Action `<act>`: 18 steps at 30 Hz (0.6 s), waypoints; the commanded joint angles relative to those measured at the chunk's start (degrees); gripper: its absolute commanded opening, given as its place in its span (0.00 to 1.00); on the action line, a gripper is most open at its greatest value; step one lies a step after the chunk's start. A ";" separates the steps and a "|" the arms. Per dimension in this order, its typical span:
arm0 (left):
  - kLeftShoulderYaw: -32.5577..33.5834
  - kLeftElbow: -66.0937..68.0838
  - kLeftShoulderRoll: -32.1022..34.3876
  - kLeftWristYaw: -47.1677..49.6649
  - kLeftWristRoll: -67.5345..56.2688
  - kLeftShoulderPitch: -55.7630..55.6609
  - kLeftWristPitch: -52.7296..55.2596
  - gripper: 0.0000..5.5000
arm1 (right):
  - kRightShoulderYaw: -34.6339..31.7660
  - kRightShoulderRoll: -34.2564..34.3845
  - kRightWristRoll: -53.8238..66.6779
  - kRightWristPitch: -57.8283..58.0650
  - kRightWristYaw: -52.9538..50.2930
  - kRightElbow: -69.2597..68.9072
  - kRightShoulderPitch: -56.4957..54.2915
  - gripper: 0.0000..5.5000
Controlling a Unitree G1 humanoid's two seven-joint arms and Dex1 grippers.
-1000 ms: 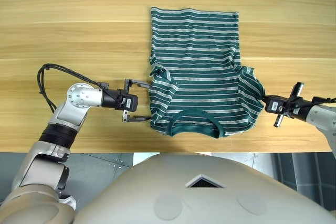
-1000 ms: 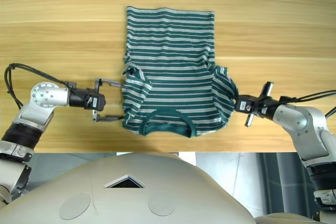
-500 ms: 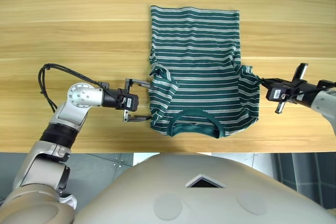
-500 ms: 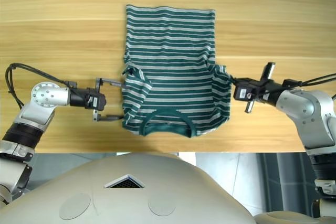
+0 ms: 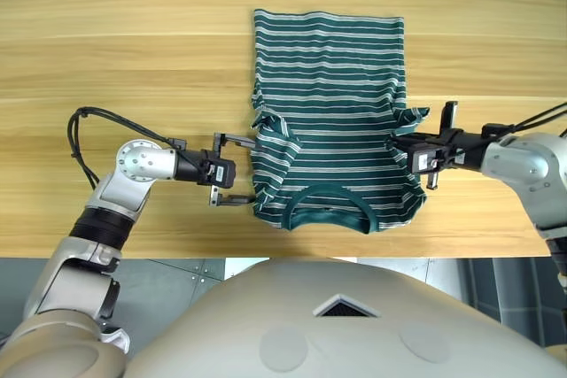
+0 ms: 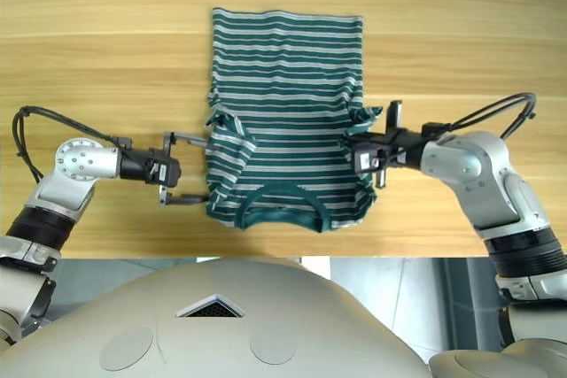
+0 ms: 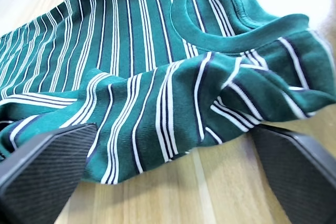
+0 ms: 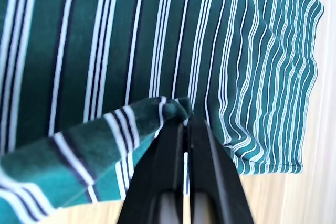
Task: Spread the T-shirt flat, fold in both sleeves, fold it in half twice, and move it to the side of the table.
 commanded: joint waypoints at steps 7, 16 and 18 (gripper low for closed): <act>-0.90 0.34 0.24 -0.48 1.10 -0.39 0.25 0.98 | 4.96 4.02 -1.07 0.22 3.42 1.99 -7.45 0.00; -1.19 -0.29 0.29 -0.71 1.03 -0.11 0.57 0.98 | 7.78 6.51 -2.26 0.31 4.23 4.06 -10.21 0.00; -1.26 -0.28 0.26 -0.71 1.03 -0.09 0.53 0.98 | 8.26 6.66 -2.57 0.32 4.40 4.18 -10.15 0.00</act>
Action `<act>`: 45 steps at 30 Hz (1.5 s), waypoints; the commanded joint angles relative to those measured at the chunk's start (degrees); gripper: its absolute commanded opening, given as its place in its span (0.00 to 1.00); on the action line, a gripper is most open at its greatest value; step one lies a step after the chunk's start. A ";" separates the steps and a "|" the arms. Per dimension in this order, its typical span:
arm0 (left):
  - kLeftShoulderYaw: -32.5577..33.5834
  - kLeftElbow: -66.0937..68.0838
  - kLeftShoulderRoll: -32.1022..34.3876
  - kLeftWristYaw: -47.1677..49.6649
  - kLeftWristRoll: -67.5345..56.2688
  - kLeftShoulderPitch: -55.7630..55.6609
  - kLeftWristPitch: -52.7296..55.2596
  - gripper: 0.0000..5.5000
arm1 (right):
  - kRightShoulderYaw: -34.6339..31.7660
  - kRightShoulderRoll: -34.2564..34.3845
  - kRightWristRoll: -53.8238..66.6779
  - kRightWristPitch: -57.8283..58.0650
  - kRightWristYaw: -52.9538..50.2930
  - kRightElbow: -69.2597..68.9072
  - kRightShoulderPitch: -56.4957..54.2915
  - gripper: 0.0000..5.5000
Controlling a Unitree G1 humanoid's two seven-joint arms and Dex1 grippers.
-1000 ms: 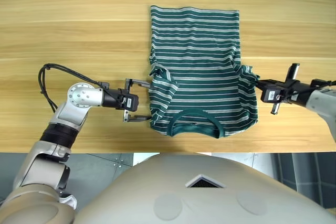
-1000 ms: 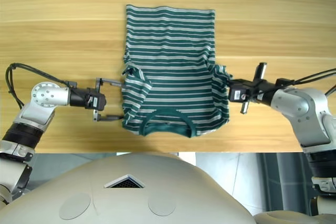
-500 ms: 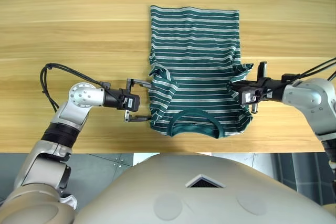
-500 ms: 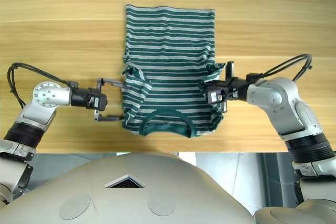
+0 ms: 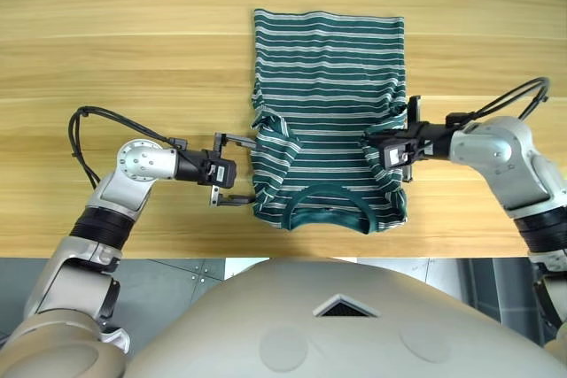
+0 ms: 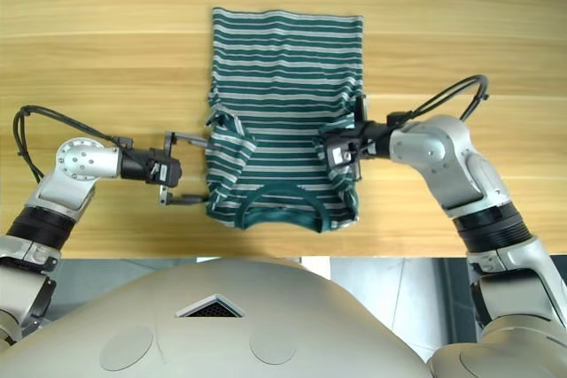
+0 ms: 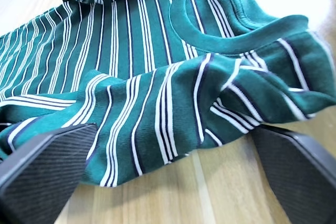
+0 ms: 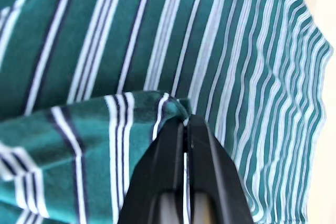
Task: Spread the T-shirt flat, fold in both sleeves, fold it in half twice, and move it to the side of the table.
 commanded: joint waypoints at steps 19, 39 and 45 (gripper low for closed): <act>0.61 0.53 -1.18 -0.78 -2.27 -2.72 0.97 0.98 | -9.80 -0.82 15.57 3.58 2.56 -10.45 3.60 0.36; 1.87 0.62 -0.21 -1.61 -2.75 -3.61 1.09 0.98 | -12.99 -0.50 18.54 -0.65 2.53 -2.24 24.36 0.98; 2.19 -0.03 2.18 -2.15 -2.56 -2.05 0.61 0.98 | -12.37 -3.10 18.70 0.12 4.69 -3.84 26.55 0.98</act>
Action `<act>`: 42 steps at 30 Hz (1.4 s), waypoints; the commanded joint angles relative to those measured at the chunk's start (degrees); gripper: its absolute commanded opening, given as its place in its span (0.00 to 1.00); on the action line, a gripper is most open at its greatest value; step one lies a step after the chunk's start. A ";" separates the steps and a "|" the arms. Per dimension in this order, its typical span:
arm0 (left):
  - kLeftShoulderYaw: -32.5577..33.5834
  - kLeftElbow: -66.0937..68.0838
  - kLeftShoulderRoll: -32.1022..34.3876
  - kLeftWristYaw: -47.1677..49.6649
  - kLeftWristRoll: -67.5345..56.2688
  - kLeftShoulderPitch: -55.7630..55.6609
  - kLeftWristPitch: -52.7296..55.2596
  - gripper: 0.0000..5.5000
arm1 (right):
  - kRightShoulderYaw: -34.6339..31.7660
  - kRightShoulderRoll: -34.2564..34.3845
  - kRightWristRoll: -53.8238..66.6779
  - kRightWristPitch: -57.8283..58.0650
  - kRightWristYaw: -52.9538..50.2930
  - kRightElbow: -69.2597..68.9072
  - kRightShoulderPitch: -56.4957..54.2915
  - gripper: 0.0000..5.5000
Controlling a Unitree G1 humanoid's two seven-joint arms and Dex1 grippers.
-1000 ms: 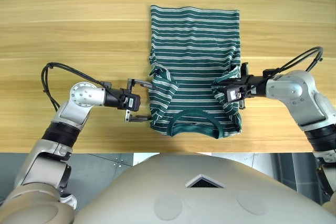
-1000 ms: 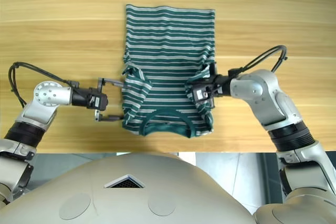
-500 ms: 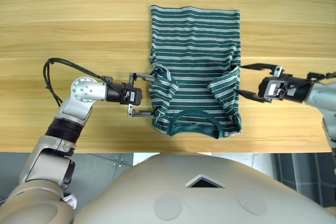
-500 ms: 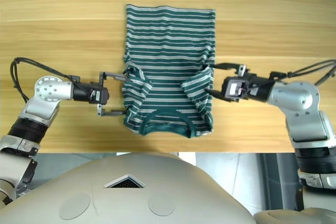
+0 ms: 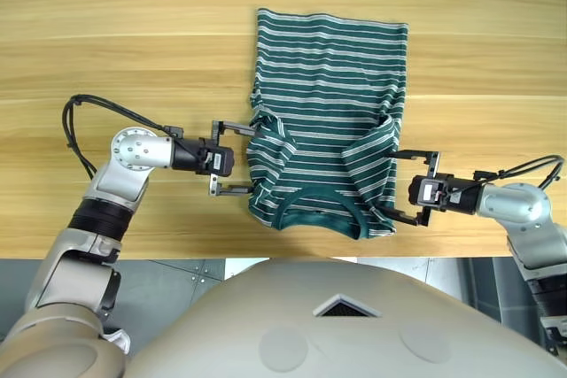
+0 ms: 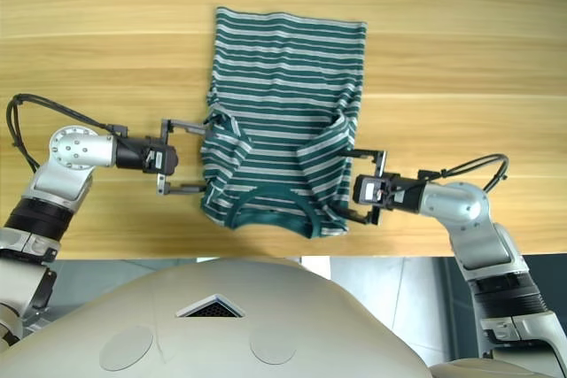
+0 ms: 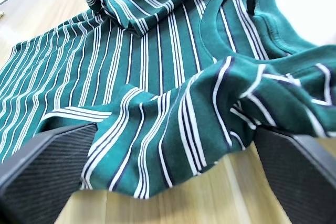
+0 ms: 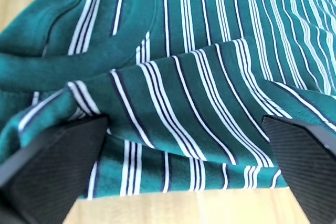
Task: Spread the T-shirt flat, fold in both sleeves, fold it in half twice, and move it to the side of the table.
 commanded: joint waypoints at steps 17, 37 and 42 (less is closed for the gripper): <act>6.25 -1.93 5.47 -3.80 -9.12 2.25 -1.06 0.98 | -4.76 -3.18 0.60 -0.97 -1.23 2.43 -2.31 0.98; 5.99 29.18 -12.66 2.33 0.25 -20.37 -5.24 0.98 | -2.54 5.30 -7.69 -2.00 -11.76 15.53 -19.72 0.98; 6.46 39.09 -16.06 4.11 2.57 -24.53 -7.23 0.98 | -0.07 8.04 -13.14 -3.30 -17.42 24.86 -25.97 0.98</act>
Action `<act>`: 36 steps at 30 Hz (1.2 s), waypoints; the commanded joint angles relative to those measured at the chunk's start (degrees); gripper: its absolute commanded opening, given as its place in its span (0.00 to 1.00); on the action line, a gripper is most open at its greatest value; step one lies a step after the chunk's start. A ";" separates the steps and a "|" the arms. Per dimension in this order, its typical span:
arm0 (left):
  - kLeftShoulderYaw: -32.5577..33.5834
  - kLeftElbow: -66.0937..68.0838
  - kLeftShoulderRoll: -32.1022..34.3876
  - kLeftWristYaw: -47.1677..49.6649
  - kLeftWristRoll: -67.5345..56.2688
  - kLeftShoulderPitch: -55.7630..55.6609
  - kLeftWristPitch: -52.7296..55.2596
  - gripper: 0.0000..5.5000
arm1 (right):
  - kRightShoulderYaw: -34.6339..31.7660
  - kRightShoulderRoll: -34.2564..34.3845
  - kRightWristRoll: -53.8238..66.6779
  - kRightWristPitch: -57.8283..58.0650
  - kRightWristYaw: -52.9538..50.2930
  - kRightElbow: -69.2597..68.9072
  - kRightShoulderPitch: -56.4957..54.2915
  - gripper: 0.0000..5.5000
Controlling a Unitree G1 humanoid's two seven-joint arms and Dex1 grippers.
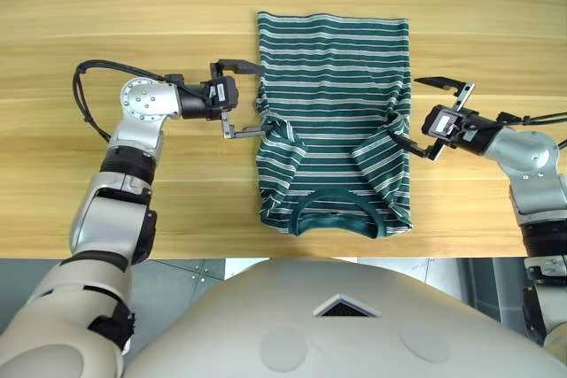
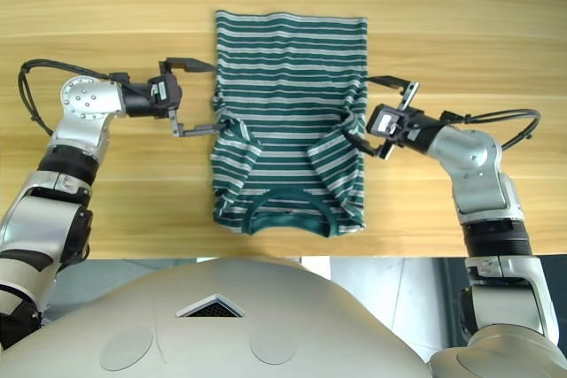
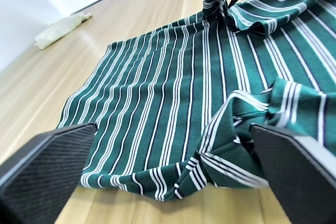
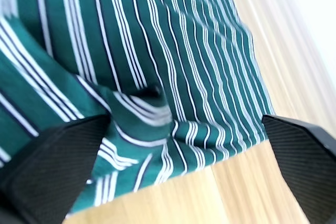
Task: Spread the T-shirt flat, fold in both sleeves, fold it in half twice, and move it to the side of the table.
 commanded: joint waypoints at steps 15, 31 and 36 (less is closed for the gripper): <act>-0.40 19.88 -6.27 13.95 12.07 -8.48 -3.15 0.98 | 9.40 7.75 -7.42 -5.17 -7.28 20.26 -12.69 0.98; 2.75 21.60 -0.92 16.91 12.44 -7.74 -5.45 0.98 | 11.04 8.44 -6.16 -5.15 -6.94 17.79 -12.43 0.98; 6.97 19.87 -2.60 16.45 8.55 -9.38 -7.70 0.98 | 10.24 8.71 -3.83 -5.93 -6.70 14.78 -11.56 0.98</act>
